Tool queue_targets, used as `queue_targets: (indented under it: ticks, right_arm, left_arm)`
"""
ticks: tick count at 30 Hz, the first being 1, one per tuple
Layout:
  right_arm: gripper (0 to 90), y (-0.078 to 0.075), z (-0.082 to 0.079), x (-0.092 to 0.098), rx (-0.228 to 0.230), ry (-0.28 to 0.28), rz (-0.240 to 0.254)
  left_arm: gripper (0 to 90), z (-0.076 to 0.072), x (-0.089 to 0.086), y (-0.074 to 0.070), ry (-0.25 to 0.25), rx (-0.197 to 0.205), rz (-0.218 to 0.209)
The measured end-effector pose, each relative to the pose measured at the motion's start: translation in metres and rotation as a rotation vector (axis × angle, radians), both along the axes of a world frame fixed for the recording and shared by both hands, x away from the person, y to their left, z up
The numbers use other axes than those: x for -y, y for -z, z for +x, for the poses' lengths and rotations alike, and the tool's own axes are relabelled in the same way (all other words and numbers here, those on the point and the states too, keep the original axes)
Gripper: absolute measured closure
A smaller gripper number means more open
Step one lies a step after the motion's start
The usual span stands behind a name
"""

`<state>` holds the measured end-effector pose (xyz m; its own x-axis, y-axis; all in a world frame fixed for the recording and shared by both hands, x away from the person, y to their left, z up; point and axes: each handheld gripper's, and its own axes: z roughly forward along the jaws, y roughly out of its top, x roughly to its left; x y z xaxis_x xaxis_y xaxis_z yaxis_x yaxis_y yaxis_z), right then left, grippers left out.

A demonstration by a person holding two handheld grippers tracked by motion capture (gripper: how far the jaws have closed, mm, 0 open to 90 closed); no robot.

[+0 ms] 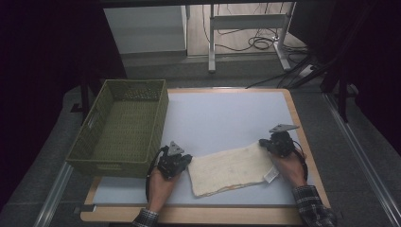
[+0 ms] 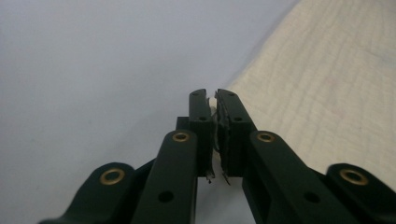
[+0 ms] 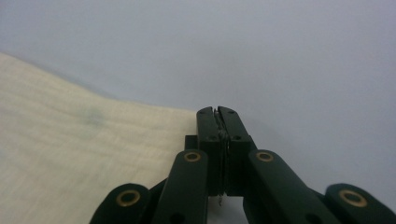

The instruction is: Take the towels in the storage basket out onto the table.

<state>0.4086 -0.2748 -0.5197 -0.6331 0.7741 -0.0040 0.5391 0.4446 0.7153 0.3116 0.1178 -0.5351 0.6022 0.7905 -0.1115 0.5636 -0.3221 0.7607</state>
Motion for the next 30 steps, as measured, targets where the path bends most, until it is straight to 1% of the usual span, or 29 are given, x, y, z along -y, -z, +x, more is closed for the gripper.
queue_targets:
  ticks: [1,2,3,5,7,9,10,11,12,13,14,16,19,20,22,26,30]
  right_arm:
    - [88.6,0.0,0.001,-0.001,0.003,-0.001,0.006]
    - [88.3,0.0,0.001,-0.002,0.003,0.001,0.002]
    - [88.1,-0.001,0.0,-0.002,0.01,-0.002,0.002]
    - [87.2,-0.003,-0.004,0.0,0.01,-0.003,0.018]
    - [84.3,-0.005,-0.007,0.003,0.0,-0.004,0.038]
    - [82.0,-0.006,-0.01,0.005,-0.022,0.0,0.056]
    - [80.9,-0.007,-0.01,0.006,-0.029,-0.001,0.06]
    - [79.3,-0.007,-0.012,0.007,-0.042,-0.001,0.066]
    - [77.2,-0.007,-0.013,0.007,-0.047,-0.004,0.07]
    - [73.9,-0.008,-0.015,0.008,-0.05,-0.007,0.072]
    - [71.2,-0.009,-0.017,0.008,-0.051,-0.007,0.07]
    - [68.9,-0.011,-0.021,0.009,-0.041,-0.013,0.065]
    - [62.5,-0.016,-0.03,0.009,-0.028,-0.009,0.057]
    - [61.8,-0.018,-0.033,0.009,-0.033,-0.011,0.06]
    - [60.4,-0.021,-0.04,0.007,-0.027,-0.025,0.059]
    - [60.1,-0.025,-0.054,0.001,-0.023,-0.067,0.041]
    - [60.1,-0.026,-0.065,-0.008,-0.026,-0.102,0.045]
  left_arm:
    - [82.7,0.001,-0.001,0.001,0.001,0.0,-0.012]
    - [79.7,0.003,-0.001,0.001,-0.002,-0.005,-0.017]
    - [75.8,0.005,-0.001,0.002,-0.004,-0.004,-0.016]
    - [70.4,0.008,0.0,0.002,0.002,-0.006,-0.01]
    - [68.0,0.01,0.002,0.003,-0.001,0.003,0.02]
    - [66.0,0.011,0.003,0.006,-0.003,-0.002,0.034]
    - [64.6,0.012,0.003,0.008,-0.005,-0.006,0.048]
    - [62.7,0.012,0.002,0.009,-0.005,0.004,0.043]
    - [61.4,0.013,0.001,0.009,-0.007,-0.002,0.037]
    - [60.4,0.013,0.0,0.009,-0.006,0.0,0.041]
    - [58.9,0.013,0.0,0.009,-0.006,0.001,0.045]
    - [56.0,0.014,0.0,0.01,-0.004,-0.002,0.042]
    - [54.5,0.013,0.0,0.01,0.001,-0.002,0.045]
    - [54.1,0.013,0.0,0.01,0.001,-0.001,0.046]
    - [53.9,0.013,0.0,0.01,0.001,0.0,0.044]
    - [53.8,0.014,-0.001,0.011,0.002,-0.005,0.036]
    - [53.3,0.014,-0.002,0.011,0.001,-0.011,0.026]
